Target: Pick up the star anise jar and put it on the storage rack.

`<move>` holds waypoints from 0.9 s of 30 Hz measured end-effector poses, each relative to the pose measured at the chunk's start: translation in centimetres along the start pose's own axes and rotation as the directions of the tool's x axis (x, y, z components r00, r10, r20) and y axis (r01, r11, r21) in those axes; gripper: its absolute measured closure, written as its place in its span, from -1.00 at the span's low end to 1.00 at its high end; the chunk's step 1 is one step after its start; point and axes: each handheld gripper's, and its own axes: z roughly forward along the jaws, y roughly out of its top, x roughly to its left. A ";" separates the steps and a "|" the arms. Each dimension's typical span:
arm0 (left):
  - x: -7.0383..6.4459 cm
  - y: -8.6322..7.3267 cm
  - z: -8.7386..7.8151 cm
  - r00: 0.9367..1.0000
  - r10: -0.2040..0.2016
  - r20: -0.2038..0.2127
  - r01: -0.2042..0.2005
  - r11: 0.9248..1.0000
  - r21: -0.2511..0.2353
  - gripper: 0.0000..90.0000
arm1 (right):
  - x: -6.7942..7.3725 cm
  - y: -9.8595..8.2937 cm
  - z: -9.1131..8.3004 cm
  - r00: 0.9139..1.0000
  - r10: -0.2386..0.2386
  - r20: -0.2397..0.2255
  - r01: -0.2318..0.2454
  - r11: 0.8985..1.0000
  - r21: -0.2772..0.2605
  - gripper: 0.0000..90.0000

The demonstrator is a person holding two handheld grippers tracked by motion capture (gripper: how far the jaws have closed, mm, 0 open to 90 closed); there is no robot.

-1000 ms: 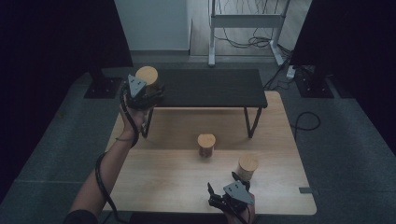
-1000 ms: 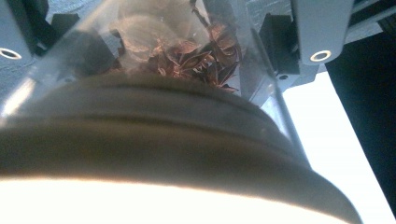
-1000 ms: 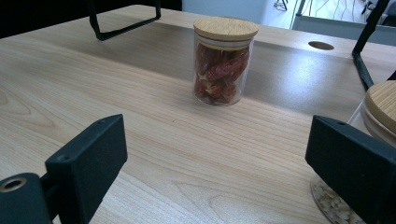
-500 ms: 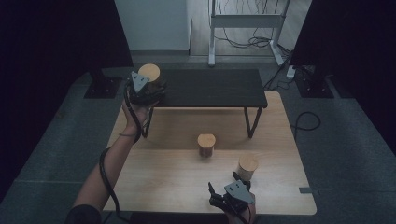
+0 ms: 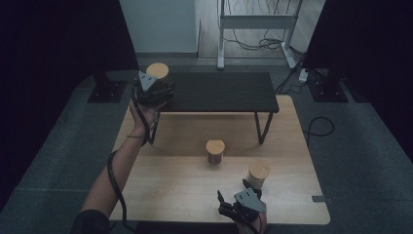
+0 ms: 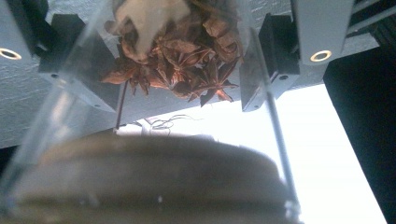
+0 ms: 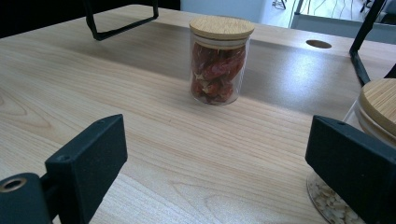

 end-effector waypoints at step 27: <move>0.5 0.3 0.4 0.999 -0.038 0.001 0.038 0.999 0.027 -0.43 | -0.1 0.0 -0.2 1.000 0.001 0.007 -0.001 1.000 -0.006 -0.89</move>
